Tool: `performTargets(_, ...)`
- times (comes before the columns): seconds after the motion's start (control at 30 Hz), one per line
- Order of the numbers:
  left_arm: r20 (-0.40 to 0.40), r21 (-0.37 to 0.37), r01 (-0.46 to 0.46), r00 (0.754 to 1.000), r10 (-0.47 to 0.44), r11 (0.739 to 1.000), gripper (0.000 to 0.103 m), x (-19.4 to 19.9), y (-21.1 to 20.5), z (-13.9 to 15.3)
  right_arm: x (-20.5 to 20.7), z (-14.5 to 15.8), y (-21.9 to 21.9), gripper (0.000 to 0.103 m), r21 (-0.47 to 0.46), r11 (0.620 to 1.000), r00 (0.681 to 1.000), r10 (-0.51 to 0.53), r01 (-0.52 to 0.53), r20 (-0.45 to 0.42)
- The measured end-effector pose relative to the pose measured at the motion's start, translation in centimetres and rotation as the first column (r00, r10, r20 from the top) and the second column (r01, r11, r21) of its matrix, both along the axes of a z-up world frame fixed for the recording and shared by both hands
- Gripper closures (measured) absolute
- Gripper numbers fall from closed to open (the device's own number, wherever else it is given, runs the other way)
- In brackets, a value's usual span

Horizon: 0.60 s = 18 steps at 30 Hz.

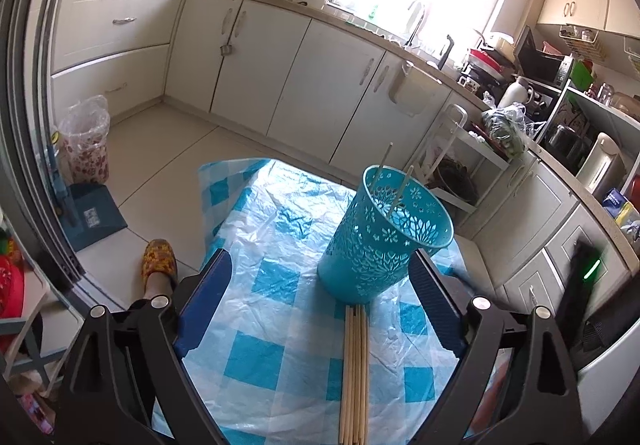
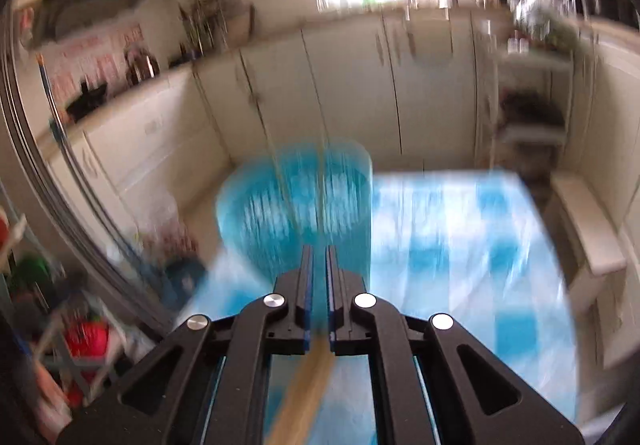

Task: Organize utensils
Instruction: 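Carry the chopstick over the teal basket with the right gripper and release, then grasp one chopstick with the left gripper while the right gripper grasps another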

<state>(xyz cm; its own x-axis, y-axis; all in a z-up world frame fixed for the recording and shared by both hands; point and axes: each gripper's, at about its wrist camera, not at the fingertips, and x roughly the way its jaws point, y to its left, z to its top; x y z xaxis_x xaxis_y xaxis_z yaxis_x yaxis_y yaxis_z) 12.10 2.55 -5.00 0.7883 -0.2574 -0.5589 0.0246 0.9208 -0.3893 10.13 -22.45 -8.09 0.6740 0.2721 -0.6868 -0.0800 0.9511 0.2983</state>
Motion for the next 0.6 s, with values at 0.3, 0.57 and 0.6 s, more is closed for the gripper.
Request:
performTargets(0.3, -0.035, 0.023, 0.015, 0.999, -0.014, 1.0, 0.017, -0.8, 0.0, -1.3, 0.5, -7.1, 2.6, 0.097, -0.053, 0.998, 0.984, 0.005, -0.015, -0.18)
performTargets(0.57, -0.063, 0.027, 0.017, 0.998, -0.015, 0.999, 0.017, -0.4, -0.2, -2.2, 0.3, -8.1, 3.6, 0.096, -0.115, 0.992, 0.981, 0.024, -0.047, -0.193)
performTargets(0.6, -0.068, 0.029, 0.021, 0.998, -0.019, 0.999, 0.017, -0.3, -0.4, -2.3, 0.1, -8.1, 3.7, 0.096, -0.126, 0.99, 0.981, 0.03, -0.055, -0.191)
